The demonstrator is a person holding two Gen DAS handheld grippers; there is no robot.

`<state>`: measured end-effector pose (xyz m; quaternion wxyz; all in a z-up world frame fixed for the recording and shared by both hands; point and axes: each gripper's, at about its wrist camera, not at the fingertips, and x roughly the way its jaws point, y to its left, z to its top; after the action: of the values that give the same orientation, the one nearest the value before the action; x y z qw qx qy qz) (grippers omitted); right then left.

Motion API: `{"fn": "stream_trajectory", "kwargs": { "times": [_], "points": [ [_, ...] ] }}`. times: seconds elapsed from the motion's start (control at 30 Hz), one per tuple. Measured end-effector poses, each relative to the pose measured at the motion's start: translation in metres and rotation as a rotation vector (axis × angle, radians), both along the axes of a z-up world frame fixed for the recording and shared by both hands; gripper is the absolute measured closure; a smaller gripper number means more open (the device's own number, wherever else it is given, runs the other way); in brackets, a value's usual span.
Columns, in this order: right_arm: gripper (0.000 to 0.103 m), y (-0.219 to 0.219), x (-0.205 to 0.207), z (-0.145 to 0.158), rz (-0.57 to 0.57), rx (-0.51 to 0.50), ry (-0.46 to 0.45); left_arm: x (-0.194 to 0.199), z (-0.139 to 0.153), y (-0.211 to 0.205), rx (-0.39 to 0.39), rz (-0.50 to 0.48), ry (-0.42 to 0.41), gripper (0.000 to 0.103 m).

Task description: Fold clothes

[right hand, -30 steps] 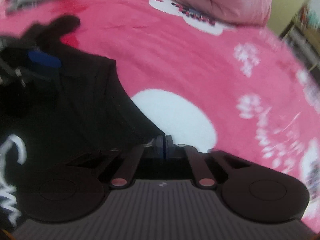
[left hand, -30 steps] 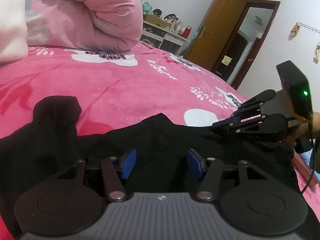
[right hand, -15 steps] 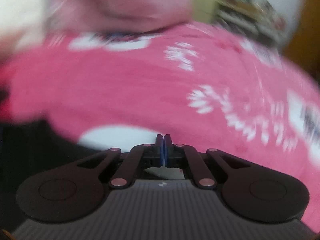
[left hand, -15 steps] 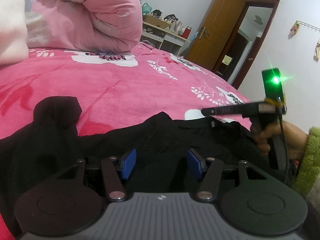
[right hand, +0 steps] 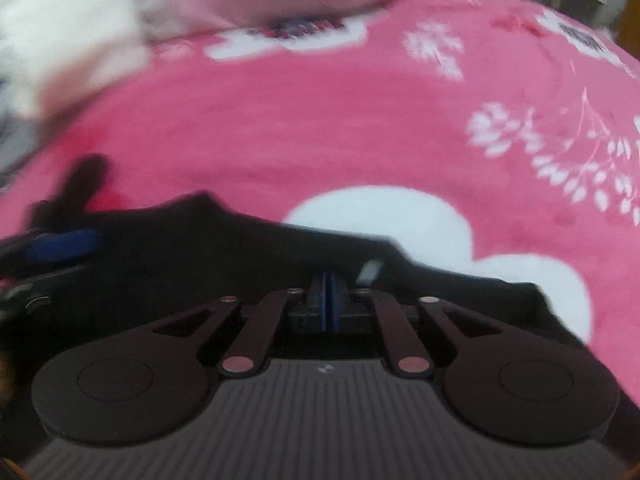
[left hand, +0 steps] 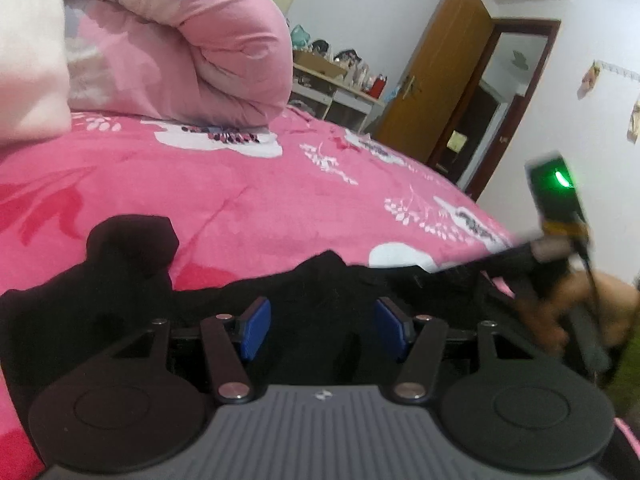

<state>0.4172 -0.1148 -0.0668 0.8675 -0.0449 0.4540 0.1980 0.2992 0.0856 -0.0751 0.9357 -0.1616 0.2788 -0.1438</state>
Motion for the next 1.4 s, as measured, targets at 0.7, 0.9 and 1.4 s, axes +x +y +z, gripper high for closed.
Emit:
{"fn": "stream_trajectory", "kwargs": {
  "times": [0.7, 0.9, 1.4],
  "points": [
    [0.101, 0.027, 0.042, 0.005, -0.158, 0.183, -0.025, -0.003, -0.004, 0.031, -0.133, 0.128, -0.004, 0.044],
    [0.098, 0.040, 0.003, 0.032, 0.057, 0.173, 0.042, 0.000, -0.004, 0.034, -0.131, 0.156, 0.009, 0.044],
    [0.100, -0.064, -0.001, 0.055, -0.286, 0.214, -0.122, 0.000, -0.008, 0.037, -0.153, 0.160, 0.012, 0.044]
  ]
}}
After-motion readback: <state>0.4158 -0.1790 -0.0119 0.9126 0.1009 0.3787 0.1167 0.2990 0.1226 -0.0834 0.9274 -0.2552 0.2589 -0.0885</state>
